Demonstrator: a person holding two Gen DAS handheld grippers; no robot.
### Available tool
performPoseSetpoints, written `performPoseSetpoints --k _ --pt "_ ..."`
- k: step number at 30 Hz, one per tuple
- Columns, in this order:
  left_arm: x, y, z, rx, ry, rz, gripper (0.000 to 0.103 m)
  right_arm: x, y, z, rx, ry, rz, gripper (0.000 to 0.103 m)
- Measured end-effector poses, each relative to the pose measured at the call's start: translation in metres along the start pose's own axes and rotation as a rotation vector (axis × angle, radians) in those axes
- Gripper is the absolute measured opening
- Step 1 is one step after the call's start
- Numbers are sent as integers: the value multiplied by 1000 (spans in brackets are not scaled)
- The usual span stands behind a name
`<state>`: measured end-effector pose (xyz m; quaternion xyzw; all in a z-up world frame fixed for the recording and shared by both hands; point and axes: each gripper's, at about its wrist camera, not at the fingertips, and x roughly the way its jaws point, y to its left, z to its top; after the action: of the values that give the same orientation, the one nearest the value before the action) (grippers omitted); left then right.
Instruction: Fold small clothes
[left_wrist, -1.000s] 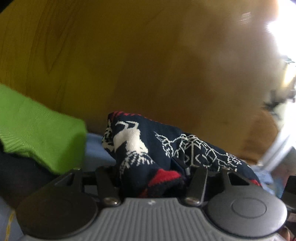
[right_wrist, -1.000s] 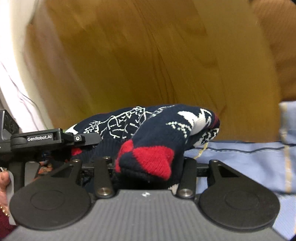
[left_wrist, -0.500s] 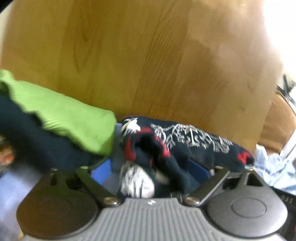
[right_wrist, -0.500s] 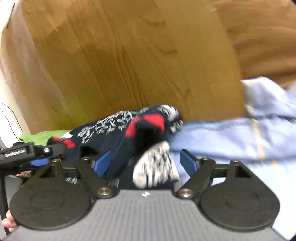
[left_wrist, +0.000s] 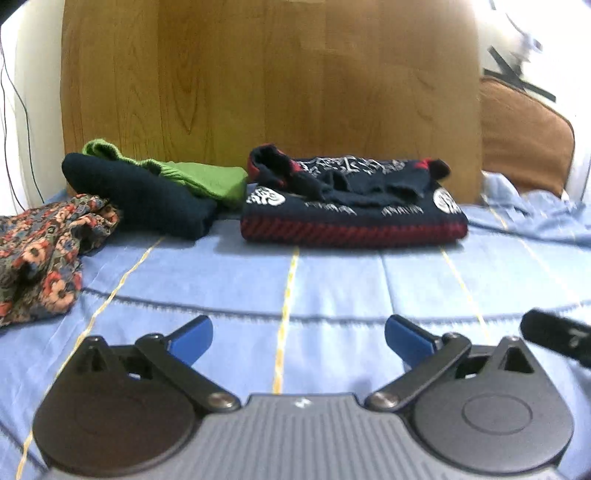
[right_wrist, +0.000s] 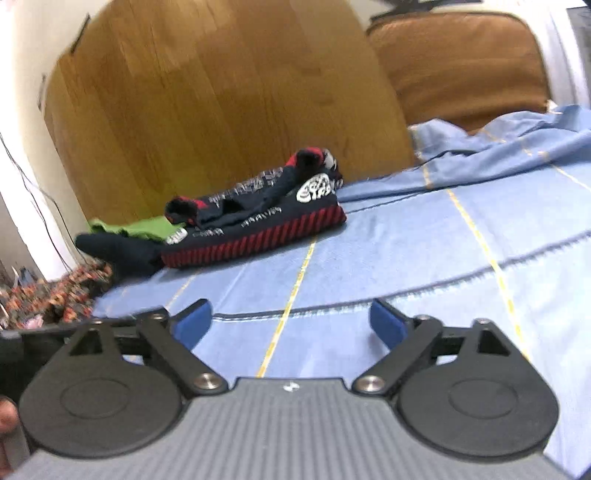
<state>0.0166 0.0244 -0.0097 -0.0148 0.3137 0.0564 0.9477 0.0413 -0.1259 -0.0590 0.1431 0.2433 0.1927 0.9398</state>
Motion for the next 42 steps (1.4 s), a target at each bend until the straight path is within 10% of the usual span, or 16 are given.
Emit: performPoseSetpoints --k 42 --pt "-9 -10 -14 49 4 74 103 -12 6 -11 6 41 30 103"
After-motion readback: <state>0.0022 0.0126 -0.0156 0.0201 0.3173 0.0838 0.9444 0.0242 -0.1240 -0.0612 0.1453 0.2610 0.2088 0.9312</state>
